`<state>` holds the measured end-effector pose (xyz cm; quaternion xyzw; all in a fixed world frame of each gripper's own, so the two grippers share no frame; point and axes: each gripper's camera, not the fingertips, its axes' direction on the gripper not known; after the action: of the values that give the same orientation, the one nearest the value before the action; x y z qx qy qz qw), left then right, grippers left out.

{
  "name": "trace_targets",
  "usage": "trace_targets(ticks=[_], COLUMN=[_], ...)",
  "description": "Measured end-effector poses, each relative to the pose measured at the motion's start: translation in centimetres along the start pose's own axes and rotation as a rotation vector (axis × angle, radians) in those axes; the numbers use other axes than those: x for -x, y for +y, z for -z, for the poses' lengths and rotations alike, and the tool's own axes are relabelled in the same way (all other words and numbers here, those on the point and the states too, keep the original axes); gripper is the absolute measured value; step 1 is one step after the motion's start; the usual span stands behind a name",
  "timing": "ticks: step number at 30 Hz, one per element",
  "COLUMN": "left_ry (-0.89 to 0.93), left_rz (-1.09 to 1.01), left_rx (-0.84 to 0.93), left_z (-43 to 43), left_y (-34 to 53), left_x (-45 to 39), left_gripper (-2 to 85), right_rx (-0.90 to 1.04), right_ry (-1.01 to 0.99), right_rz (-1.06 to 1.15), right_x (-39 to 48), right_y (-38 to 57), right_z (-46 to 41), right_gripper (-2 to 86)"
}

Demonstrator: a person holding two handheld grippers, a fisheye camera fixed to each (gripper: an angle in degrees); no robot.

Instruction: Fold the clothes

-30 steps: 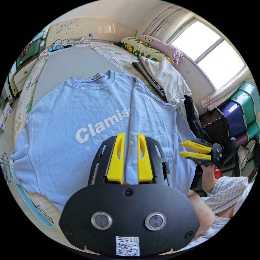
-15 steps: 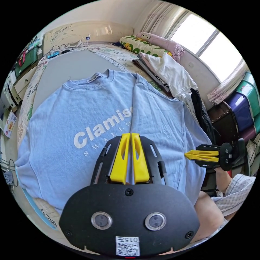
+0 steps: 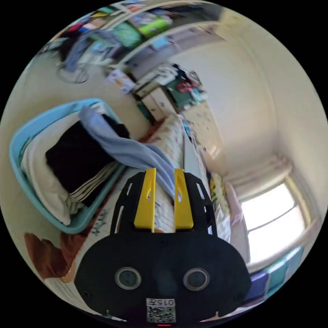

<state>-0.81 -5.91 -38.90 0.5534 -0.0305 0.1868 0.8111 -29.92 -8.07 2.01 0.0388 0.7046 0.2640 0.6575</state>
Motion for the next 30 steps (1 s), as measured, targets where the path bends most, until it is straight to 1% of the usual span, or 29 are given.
trace_targets(ticks=[1,3,5,6,8,9,11,12,15,17,20,22,25,27,29,30], left_ry=[-0.003,-0.026,0.05,0.046,0.014,0.042,0.142,0.161,0.124,0.111,0.194,0.238,0.271,0.27,0.245,0.209], left_rz=[0.021,0.064,0.106,0.115,0.107,0.147,0.161,0.169,0.191,0.215,0.228,0.2,0.133,0.117,0.082,0.033], left_rx=[0.009,0.109,0.179,0.213,0.255,0.275,0.306,0.333,0.366,0.35,0.325,0.305,0.208,0.071,-0.001,-0.035], left_z=[0.0,-1.5,-3.2,-4.2,-5.6,-6.5,-7.9,-8.8,-10.1,-10.3,-10.8,-10.9,-9.8,-7.6,-6.1,-5.1], left_y=[-0.7,-3.1,-4.5,-5.6,-7.3,-8.1,-9.0,-9.5,-9.9,-9.8,-9.1,-8.6,-7.4,-6.1,-5.4,-4.9], left_x=[1.2,4.2,5.7,6.2,7.2,8.3,9.5,10.0,11.0,12.0,13.3,13.6,13.3,12.6,11.0,9.2], left_gripper=[8.4,9.4,10.5,10.9,10.6,10.3,10.0,10.0,11.3,11.4,10.5,9.0,4.9,1.8,0.9,0.5], right_rx=[-0.002,-0.023,-0.015,-0.014,-0.016,-0.014,-0.012,-0.011,-0.009,-0.009,-0.009,-0.008,-0.008,-0.008,-0.008,-0.008], right_ry=[-0.013,-0.089,-0.136,-0.141,-0.106,-0.073,-0.032,-0.018,-0.017,-0.023,-0.025,-0.021,-0.009,0.001,0.009,0.016], right_rz=[-0.005,-0.052,-0.091,-0.106,-0.092,-0.077,-0.06,-0.056,-0.067,-0.075,-0.078,-0.077,-0.071,-0.067,-0.063,-0.06], right_x=[-0.1,-1.1,-1.6,-1.4,-0.3,0.5,1.7,2.3,2.9,3.2,3.8,4.2,5.1,5.6,6.1,6.4], right_y=[0.0,0.3,0.1,0.0,0.0,-0.1,-0.2,-0.3,-0.4,-0.3,-0.2,0.1,0.5,1.1,1.5,1.8], right_z=[0.0,0.0,0.0,0.0,0.0,0.0,0.0,-0.1,-0.4,-0.6,-1.0,-1.3,-1.9,-2.5,-2.9,-3.3], right_gripper=[-0.6,-0.6,-0.6,-0.6,-0.6,-0.6,-0.6,-0.6,-0.6,-0.6,-0.6,-0.6,-0.6,-0.6,-0.6,-0.6])
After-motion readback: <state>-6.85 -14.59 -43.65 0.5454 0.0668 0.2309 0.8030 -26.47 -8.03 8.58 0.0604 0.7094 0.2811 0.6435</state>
